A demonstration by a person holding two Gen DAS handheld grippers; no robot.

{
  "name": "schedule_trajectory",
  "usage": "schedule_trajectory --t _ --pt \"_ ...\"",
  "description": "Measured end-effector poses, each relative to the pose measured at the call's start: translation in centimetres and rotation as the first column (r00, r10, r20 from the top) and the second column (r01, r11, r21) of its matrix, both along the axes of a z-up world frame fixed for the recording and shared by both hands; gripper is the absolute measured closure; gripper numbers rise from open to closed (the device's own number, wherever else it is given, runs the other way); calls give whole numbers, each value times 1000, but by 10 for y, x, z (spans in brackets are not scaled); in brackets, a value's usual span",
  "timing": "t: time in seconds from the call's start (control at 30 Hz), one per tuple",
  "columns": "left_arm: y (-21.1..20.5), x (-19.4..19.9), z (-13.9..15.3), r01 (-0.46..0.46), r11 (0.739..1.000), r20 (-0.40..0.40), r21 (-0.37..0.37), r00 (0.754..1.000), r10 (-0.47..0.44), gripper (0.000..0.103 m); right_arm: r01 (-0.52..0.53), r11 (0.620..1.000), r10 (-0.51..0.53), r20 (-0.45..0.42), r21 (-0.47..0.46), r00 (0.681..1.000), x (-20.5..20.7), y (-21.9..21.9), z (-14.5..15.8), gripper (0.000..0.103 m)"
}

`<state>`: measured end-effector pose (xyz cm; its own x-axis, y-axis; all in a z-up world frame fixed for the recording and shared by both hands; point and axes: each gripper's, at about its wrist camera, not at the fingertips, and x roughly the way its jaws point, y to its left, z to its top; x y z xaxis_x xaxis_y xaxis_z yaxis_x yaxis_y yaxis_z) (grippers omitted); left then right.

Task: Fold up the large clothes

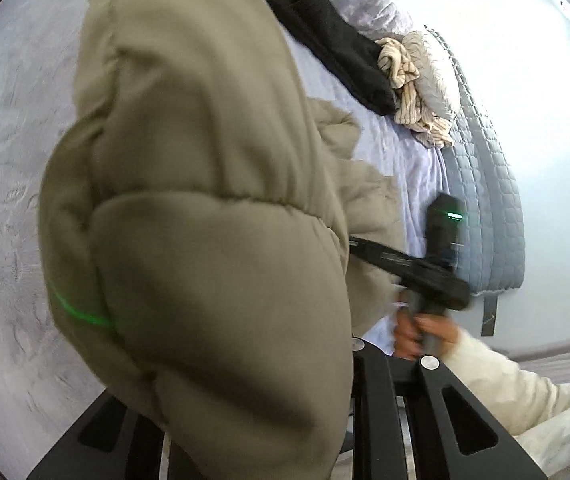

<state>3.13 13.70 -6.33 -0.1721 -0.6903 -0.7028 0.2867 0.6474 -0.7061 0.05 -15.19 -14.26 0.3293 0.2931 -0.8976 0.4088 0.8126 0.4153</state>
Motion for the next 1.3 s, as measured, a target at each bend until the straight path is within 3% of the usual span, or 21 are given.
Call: schedule_trajectory --t 0.2,0.47,0.67,0.8,0.9,0.93,1.0,1.07,1.13,1.2,1.3 --pt "-86 -26 53 20 993 73 114 997 -28 79 -42 990 40 11 133 999 18 -16 -31 97" --pt "-204 -47 63 28 957 124 290 990 -67 79 -6 953 0 21 303 1000 12 -40 -60 103" --pt "-234 -61 61 42 915 176 402 977 -122 79 29 909 -34 3 416 999 3 -54 -73 103" --pt "-249 -61 61 47 905 166 423 978 -129 79 63 882 -42 -55 468 998 -6 -71 -65 100" --pt "-269 -60 54 74 893 150 443 976 -156 79 50 918 -49 -11 392 999 -38 -105 -30 96" --pt "-272 -63 52 87 890 146 447 975 -169 79 56 929 -60 -2 366 998 -48 -114 -21 93" --pt "-290 -68 44 130 887 126 442 971 -205 74 98 941 -109 15 323 994 -81 -140 -3 75" --pt "-309 -75 37 192 895 85 402 966 -245 51 143 940 -157 21 311 987 -110 -159 6 69" --pt "-326 -78 25 255 913 34 319 959 -280 38 187 940 -199 13 287 980 -138 -173 12 69" --pt "-340 -78 11 308 921 12 238 947 -320 36 231 938 -239 -1 259 971 -166 -188 17 68" --pt "-345 -73 -6 311 933 -8 179 949 -315 36 274 933 -277 -21 233 961 -198 -197 21 59"
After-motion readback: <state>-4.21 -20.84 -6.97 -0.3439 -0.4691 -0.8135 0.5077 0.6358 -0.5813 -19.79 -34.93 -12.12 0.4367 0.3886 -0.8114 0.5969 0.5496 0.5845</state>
